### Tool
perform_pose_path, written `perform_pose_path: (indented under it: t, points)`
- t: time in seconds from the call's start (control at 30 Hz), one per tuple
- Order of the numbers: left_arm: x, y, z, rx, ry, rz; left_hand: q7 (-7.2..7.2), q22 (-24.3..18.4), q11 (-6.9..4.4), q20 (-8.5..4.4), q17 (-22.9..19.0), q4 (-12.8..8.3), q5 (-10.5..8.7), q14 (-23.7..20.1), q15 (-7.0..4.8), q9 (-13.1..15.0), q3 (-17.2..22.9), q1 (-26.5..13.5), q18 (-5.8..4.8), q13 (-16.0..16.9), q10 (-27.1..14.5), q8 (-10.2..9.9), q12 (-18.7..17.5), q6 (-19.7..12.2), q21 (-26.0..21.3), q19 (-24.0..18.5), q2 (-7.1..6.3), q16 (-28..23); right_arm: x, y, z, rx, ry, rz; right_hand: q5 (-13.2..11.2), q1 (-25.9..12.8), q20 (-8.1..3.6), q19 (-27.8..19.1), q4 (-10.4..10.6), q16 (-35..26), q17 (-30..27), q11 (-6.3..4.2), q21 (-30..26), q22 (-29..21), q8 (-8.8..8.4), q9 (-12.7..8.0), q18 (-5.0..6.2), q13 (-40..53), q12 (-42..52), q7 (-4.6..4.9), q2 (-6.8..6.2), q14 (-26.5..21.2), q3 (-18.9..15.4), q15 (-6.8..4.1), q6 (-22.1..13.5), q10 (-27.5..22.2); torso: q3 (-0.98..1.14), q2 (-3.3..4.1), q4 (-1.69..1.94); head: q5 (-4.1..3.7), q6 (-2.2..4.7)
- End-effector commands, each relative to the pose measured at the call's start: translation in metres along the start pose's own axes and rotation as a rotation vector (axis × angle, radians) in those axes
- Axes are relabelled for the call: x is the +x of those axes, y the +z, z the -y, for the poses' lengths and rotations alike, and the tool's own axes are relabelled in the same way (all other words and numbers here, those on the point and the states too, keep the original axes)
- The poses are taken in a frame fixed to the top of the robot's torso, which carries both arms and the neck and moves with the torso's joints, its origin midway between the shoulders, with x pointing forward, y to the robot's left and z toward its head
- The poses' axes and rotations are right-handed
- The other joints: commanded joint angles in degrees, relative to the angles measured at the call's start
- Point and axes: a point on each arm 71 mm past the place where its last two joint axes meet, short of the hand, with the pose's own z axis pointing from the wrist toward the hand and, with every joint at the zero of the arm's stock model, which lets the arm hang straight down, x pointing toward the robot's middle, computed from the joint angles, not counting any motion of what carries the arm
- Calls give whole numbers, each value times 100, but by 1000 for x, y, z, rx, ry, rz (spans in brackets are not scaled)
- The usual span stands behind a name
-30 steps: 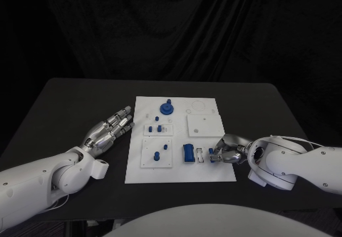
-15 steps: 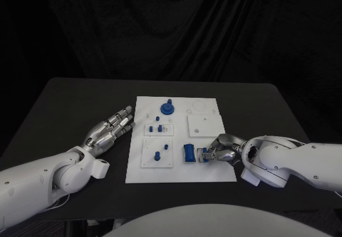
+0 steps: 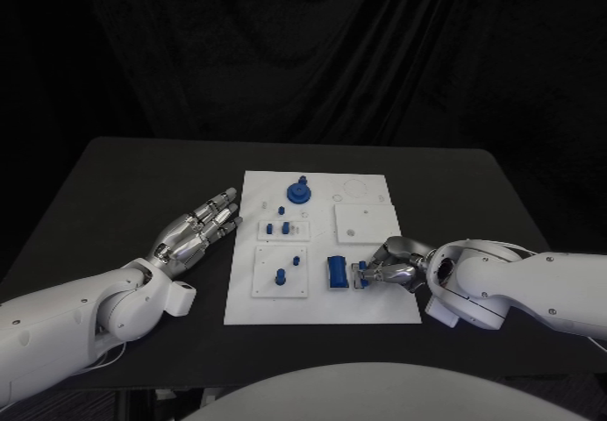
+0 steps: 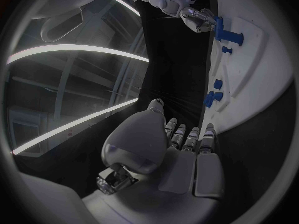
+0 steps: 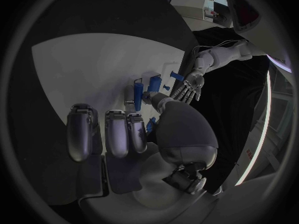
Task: Assemble the parts on the task board
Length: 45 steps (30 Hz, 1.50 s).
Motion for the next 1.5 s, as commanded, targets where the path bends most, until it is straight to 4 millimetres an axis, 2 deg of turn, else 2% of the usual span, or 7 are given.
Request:
perform_pose_path:
  t: [0.03, 0.13, 0.7, 0.87, 0.97, 1.2, 1.5]
  points:
    - [2, 1, 3, 52, -15, -12, 34, -4, 45, 45, -6, -34, 21, -3, 21, 5, -15, 50, 17, 7, 0, 9, 36, 8, 34, 2, 4, -21, 0, 1, 0, 5, -47, -5, -112, -63, 32, 245, 59, 25, 369, 20, -5, 1223, 1, -27, 80, 1509, 16, -12, -4, 400, -115, 34, -39, 618, -1, 3, 0, -13, 0]
    - [3, 1, 3, 51, -16, -14, 42, -6, 41, 46, -6, -41, 26, -3, 22, 5, -12, 54, 16, 5, -4, 9, 33, 4, 34, 1, 6, -21, 1, 1, -1, 5, -58, -9, -653, -145, 35, 246, 172, 22, 358, 25, -4, 1224, -18, -73, 79, 1509, 16, -8, 24, 398, -310, 38, -39, 618, 0, 2, 0, -9, 0]
    - [2, 1, 2, 46, -18, -15, 46, -7, 39, 46, -6, -44, 27, -3, 24, 4, -11, 55, 15, 5, -5, 8, 32, 2, 34, 1, 6, -21, 1, 1, -3, -3, -76, -5, -2044, -563, 44, 248, 806, 26, 358, 28, -4, 1224, -5, -202, 79, 1509, 16, -8, 92, 399, -1018, 44, 42, 618, 2, 1, -4, 36, 0]
    - [2, 1, 2, 44, -18, -15, 46, -7, 39, 46, -6, -44, 27, -3, 24, 4, -11, 55, 15, 5, -5, 8, 32, 2, 34, 1, 6, -21, -2, -1, -1, -19, -80, 26, -2123, -599, 39, 249, 909, 30, 366, 20, -3, 1225, 17, -205, 79, 1509, 16, -18, 147, 401, -1088, 37, 60, 618, 1, -1, -1, 38, 0]
    - [2, 0, 1, 44, -18, -14, 46, -7, 39, 46, -6, -44, 27, -3, 24, 4, -11, 55, 15, 5, -5, 8, 32, 2, 34, 1, 6, -21, -4, -2, 0, -32, -86, 38, -1952, -460, 30, 251, 859, 30, 365, 8, 1, 1227, 53, -190, 78, 1509, 16, -30, 148, 401, -1101, 27, 56, 618, 1, 0, -3, 51, 0]
    - [1, 0, 1, 44, -17, -12, 56, -3, 35, 48, -6, -50, 30, -3, 27, 5, -8, 58, 14, 4, -8, 8, 31, 5, 35, 4, 9, -21, -7, -8, 1, -64, -163, 59, -1924, -160, 26, 254, 693, 39, 385, 13, 11, 1230, 126, -143, 75, 1509, 16, -22, 79, 404, -1147, 27, -25, 618, 3, 0, -4, 53, 0]
    - [2, 0, 1, 43, -18, -12, 60, -5, 33, 48, -6, -55, 32, -3, 28, 5, -7, 60, 13, 4, -8, 9, 31, 9, 35, 4, 9, -21, -3, -11, 7, -26, -264, 1, -2692, 45, 14, 241, 664, 20, 345, -15, -17, 1221, 565, 155, 82, 1509, 16, -58, 32, 393, -1470, 8, -125, 618, 3, 1, -3, 54, 0]
